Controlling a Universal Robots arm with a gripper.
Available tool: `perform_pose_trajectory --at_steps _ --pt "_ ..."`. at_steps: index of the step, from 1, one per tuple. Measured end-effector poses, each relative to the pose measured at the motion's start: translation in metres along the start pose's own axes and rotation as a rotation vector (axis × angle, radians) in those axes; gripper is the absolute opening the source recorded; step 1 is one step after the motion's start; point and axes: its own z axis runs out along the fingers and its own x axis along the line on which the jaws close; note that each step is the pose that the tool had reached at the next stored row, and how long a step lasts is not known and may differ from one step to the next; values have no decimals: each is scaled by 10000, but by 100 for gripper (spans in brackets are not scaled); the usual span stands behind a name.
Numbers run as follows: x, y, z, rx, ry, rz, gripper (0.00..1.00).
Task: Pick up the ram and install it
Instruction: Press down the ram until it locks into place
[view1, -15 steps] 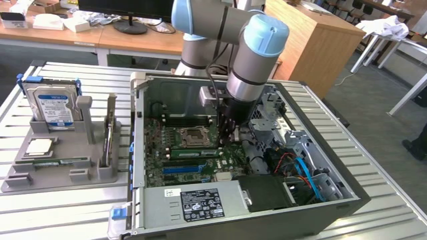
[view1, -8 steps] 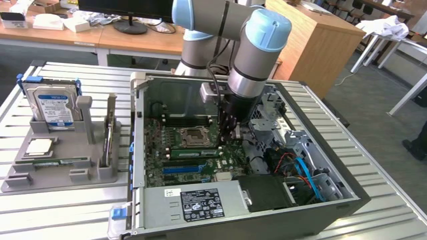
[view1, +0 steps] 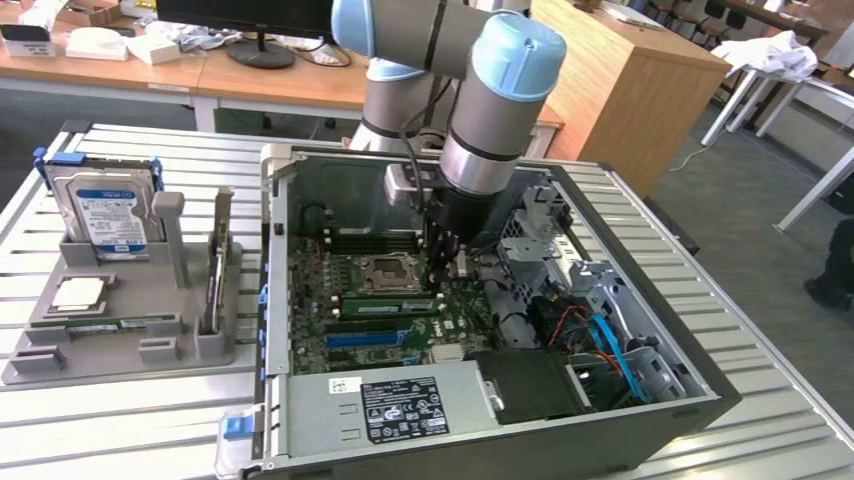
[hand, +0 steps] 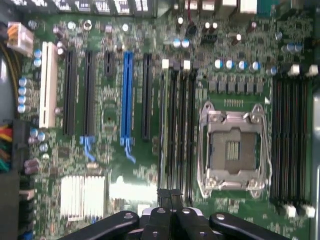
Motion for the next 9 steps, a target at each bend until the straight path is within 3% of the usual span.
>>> perform_pose_trajectory --at_steps 9 --pt "-3 273 7 44 1 2 10"
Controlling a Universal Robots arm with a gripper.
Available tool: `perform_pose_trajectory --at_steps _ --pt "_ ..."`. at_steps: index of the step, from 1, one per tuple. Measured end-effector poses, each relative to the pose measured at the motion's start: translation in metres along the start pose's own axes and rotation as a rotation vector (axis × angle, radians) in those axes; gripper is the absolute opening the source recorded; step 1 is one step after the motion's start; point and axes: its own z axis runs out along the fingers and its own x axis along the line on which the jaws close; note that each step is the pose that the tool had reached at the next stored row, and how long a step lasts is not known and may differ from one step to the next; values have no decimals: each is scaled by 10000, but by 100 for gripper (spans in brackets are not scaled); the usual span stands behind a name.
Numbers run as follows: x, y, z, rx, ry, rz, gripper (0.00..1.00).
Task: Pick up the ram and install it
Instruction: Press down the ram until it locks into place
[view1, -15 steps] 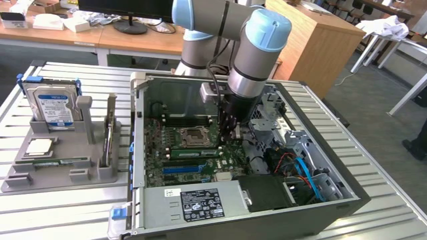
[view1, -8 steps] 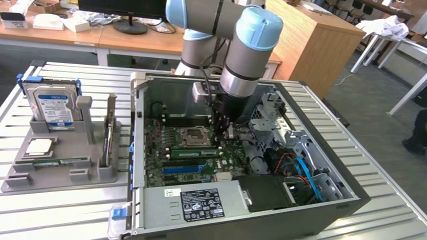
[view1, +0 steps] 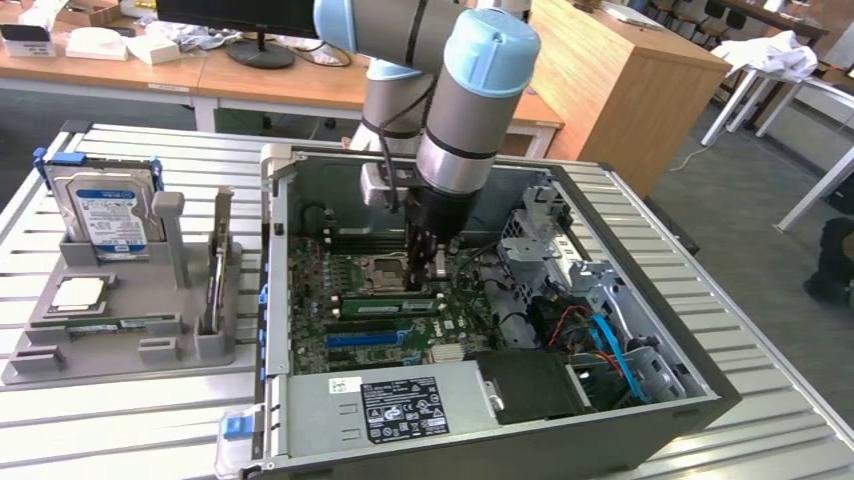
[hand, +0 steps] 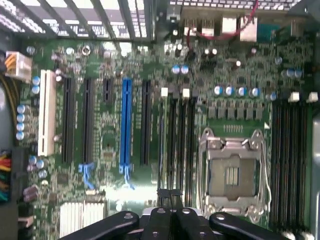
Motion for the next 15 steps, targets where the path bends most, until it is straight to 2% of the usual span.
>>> perform_pose_trajectory --at_steps 15 --pt "-6 379 12 7 -1 16 10"
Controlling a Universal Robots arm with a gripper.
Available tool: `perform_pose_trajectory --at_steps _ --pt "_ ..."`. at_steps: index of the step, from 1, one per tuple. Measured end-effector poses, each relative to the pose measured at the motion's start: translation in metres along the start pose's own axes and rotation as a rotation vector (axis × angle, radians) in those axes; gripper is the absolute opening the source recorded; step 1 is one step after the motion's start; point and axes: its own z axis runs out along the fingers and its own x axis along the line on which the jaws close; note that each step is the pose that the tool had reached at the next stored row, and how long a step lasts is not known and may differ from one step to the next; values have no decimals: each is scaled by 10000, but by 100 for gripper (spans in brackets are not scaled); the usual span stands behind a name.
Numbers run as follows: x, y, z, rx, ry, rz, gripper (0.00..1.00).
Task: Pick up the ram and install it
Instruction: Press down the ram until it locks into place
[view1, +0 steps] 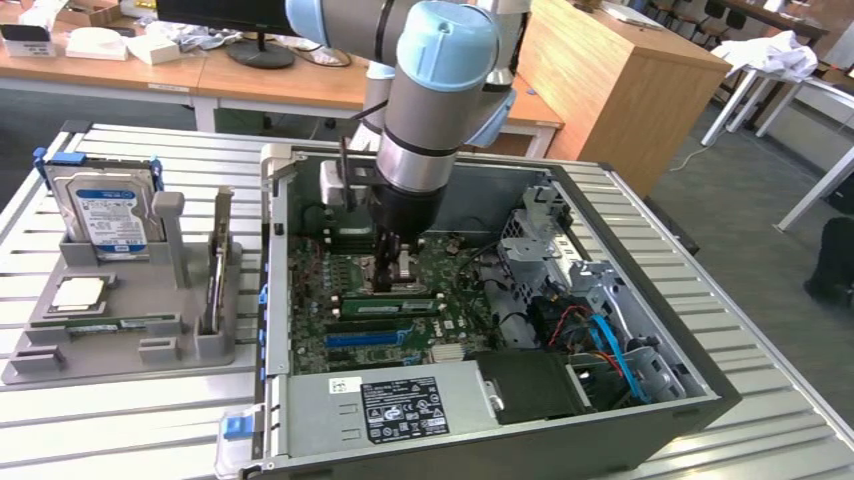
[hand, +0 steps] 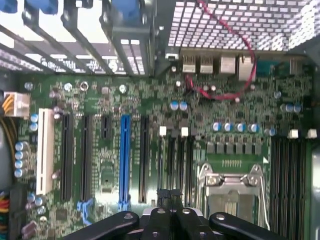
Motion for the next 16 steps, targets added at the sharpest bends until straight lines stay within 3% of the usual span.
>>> perform_pose_trajectory --at_steps 4,16 --pt "-1 66 1 -1 1 2 10" --pt "1 69 45 0 0 2 10"
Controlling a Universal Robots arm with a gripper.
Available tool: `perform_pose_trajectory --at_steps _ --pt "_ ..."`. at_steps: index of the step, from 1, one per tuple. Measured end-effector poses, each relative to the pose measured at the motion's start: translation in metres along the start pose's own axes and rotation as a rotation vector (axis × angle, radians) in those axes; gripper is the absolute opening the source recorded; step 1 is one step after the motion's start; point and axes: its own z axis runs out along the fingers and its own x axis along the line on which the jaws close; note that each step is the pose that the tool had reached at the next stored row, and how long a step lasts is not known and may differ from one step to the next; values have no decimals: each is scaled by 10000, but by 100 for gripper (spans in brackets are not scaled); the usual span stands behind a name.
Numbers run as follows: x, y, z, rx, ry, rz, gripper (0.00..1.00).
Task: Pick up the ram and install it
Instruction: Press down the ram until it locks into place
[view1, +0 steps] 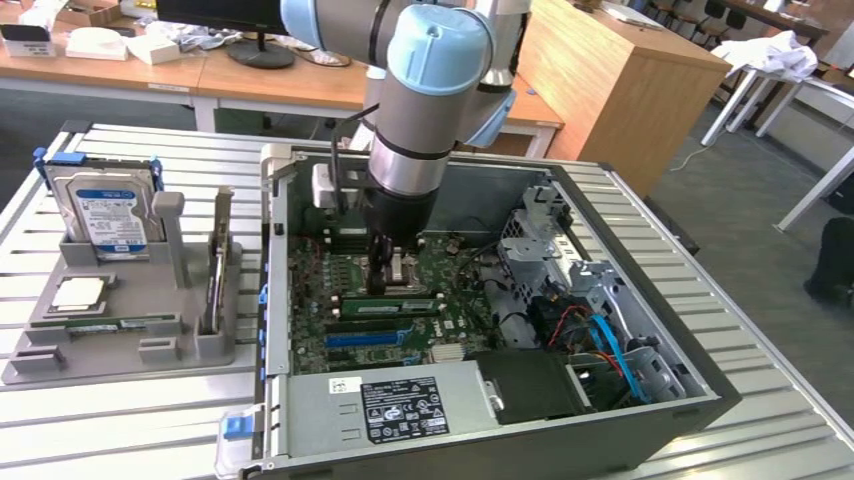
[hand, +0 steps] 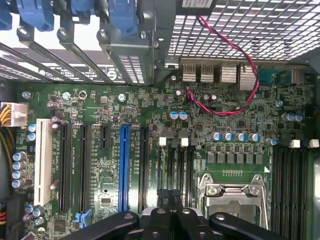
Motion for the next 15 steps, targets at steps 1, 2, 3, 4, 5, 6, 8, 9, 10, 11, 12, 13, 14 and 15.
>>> perform_pose_trajectory --at_steps 1,2,3,4,5,6,8,9,10,11,12,13,14,15 --pt "0 0 10 0 0 0 10" --pt "1 0 19 0 0 0 10" --pt "1 -1 28 0 0 0 10" --pt "1 -1 38 0 0 0 10" --pt "1 -1 48 0 1 0 10" --pt "2 -1 58 -1 1 0 10" --pt "2 -1 70 0 1 0 10" --pt "2 -1 70 -1 2 0 10" --pt "2 -1 70 -1 2 0 10" --pt "2 -1 70 -1 1 0 10" --pt "2 -1 70 0 1 0 10" --pt "2 -2 74 1 -1 0 10" --pt "1 -2 80 2 -4 0 10" --pt "2 -2 85 1 -1 0 10"
